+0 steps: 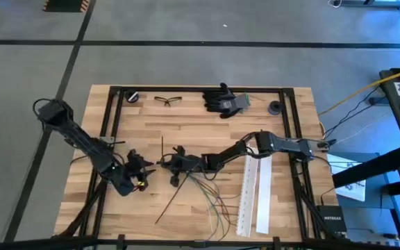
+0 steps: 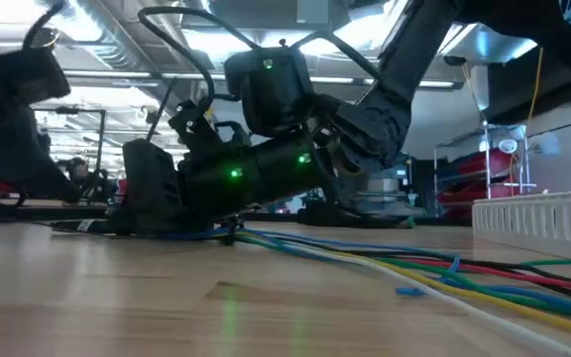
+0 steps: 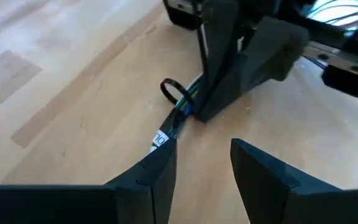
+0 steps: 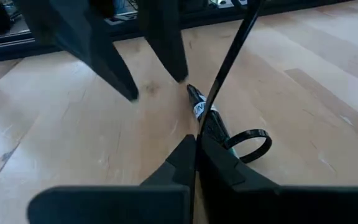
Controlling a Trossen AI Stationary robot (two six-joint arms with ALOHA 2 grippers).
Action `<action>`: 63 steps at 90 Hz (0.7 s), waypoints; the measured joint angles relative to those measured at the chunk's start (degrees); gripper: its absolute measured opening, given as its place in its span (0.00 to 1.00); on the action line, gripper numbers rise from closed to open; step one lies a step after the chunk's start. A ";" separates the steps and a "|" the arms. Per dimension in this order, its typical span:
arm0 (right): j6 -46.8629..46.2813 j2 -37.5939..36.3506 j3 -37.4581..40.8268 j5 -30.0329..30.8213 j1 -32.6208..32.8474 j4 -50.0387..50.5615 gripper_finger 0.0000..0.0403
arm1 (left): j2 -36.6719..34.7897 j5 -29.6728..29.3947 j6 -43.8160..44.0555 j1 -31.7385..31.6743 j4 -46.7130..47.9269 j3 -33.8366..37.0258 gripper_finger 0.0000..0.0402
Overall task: Ziptie cables
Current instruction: Wrap the zip tie on the cables
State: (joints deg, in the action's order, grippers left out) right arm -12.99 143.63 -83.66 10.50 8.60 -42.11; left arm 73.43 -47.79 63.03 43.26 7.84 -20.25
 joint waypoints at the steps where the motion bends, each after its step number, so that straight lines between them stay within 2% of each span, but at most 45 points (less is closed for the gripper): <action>1: 0.00 0.00 0.00 0.00 0.00 -0.02 0.00 | 0.10 0.00 -0.06 -0.13 -0.44 0.00 0.34; 37: 0.04 0.00 0.00 0.00 0.00 -0.08 0.00 | 0.02 1.19 -4.92 -5.19 -1.09 -0.07 0.34; 63: 0.04 0.00 0.00 0.06 0.00 -0.13 0.00 | 0.02 1.35 -6.09 -5.55 -1.06 -0.07 0.34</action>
State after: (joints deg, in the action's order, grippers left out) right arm -12.95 143.63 -83.66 10.56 8.60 -42.24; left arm 73.45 -46.44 56.94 37.71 6.78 -20.32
